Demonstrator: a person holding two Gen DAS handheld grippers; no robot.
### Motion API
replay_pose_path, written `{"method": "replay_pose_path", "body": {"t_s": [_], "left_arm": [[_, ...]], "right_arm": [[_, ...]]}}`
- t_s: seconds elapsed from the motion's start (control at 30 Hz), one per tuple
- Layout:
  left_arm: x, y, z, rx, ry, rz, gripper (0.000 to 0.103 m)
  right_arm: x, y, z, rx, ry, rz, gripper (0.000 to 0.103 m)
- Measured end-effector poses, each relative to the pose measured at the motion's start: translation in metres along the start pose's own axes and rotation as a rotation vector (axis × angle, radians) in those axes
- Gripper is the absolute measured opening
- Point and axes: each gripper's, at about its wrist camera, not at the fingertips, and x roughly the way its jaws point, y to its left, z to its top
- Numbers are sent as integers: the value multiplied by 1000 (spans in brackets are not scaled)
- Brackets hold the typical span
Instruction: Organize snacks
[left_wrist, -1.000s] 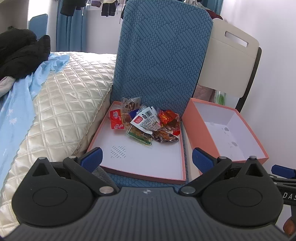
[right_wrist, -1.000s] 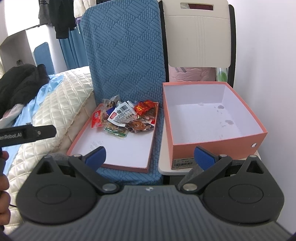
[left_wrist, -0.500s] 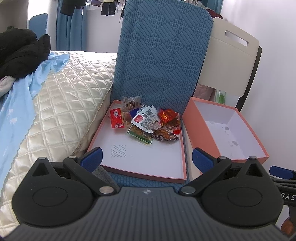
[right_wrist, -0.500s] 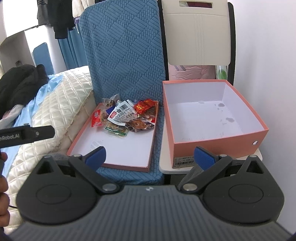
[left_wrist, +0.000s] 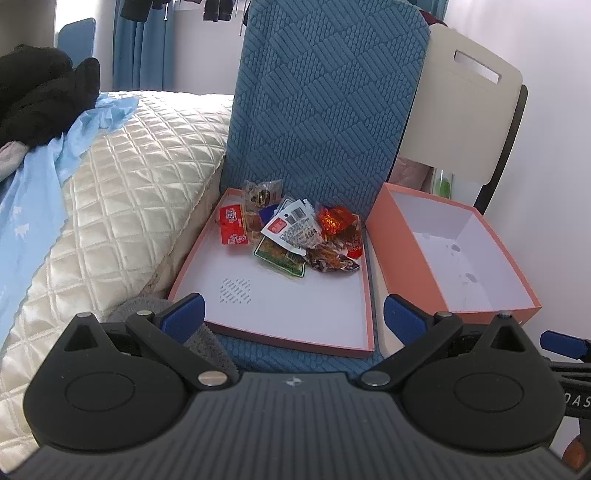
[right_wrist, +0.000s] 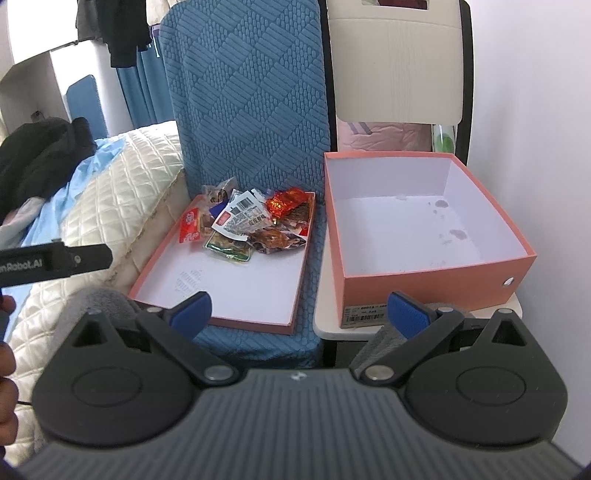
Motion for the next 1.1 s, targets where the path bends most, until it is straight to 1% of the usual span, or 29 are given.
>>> {"method": "replay_pose_path", "body": {"t_s": [0.23,0.43,0.67,0.9,1.1], "left_arm": [[15,3,-1,-4,18,3,103],[29,7,6,-2,20,8,103],[48,9,20,11,15,2,103],[74,9,39,8,13,-14,103],[99,15,53,-17,14,-14,103]], "right_arm": [[10,2,-3,-13,8,48,103],[27,2,-3,-18,25,57,103],[46,3,2,-26,20,75,103],[63,7,12,-44,-21,75,103],[85,0,29,8,-45,66,103]]}}
